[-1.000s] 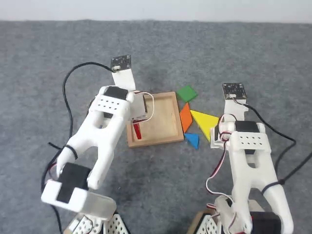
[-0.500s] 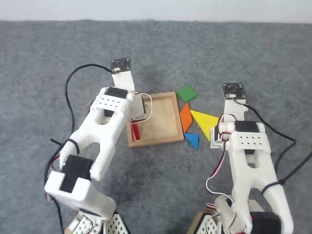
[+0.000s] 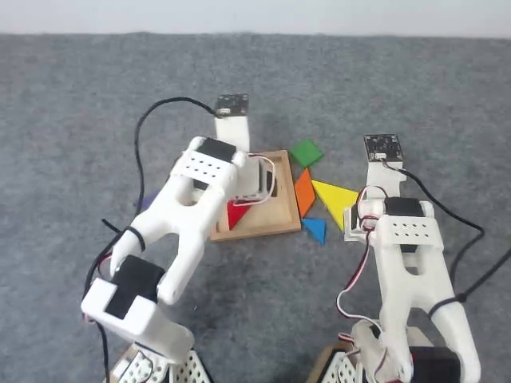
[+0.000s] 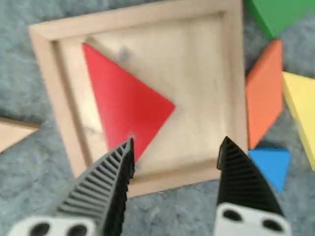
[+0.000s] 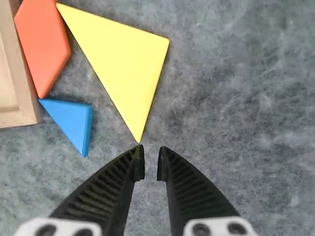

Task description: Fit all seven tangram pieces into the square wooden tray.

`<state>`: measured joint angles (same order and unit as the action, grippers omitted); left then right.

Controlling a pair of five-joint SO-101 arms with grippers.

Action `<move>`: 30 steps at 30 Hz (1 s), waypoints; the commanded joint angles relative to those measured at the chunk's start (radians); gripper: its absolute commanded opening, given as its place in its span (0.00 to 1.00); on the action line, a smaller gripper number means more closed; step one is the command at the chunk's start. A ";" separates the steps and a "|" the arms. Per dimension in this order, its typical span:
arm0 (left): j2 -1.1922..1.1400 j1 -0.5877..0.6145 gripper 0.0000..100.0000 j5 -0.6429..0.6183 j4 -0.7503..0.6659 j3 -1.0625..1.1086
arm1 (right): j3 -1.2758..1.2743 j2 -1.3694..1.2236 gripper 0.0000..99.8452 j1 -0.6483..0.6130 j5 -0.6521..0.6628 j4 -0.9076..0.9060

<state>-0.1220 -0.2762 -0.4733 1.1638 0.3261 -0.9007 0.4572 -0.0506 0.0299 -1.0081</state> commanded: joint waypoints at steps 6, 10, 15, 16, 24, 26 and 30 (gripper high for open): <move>-0.002 -0.028 0.26 0.006 -0.058 -0.039 | 0.014 0.039 0.06 0.016 -0.006 0.021; -0.038 -0.054 0.24 0.000 -0.239 0.015 | 0.012 0.038 0.06 0.016 -0.008 0.038; -0.140 -0.069 0.07 0.000 -0.285 -0.019 | 0.009 0.038 0.05 0.016 -0.008 0.044; -0.161 -0.069 0.04 0.000 -0.272 -0.042 | 0.009 0.038 0.05 0.016 -0.008 0.044; -0.232 -0.066 0.01 0.014 -0.077 -0.119 | 0.009 0.038 0.05 0.016 -0.008 0.044; -0.232 -0.066 0.01 0.064 -0.043 -0.116 | 0.009 0.038 0.05 0.016 -0.008 0.044; -0.241 -0.015 0.01 0.123 -0.002 -0.114 | 0.009 0.038 0.05 0.016 -0.006 0.044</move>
<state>-0.3506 -0.3330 -0.3813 1.1208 0.2186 -0.9007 0.4572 -0.0506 0.0299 -0.9805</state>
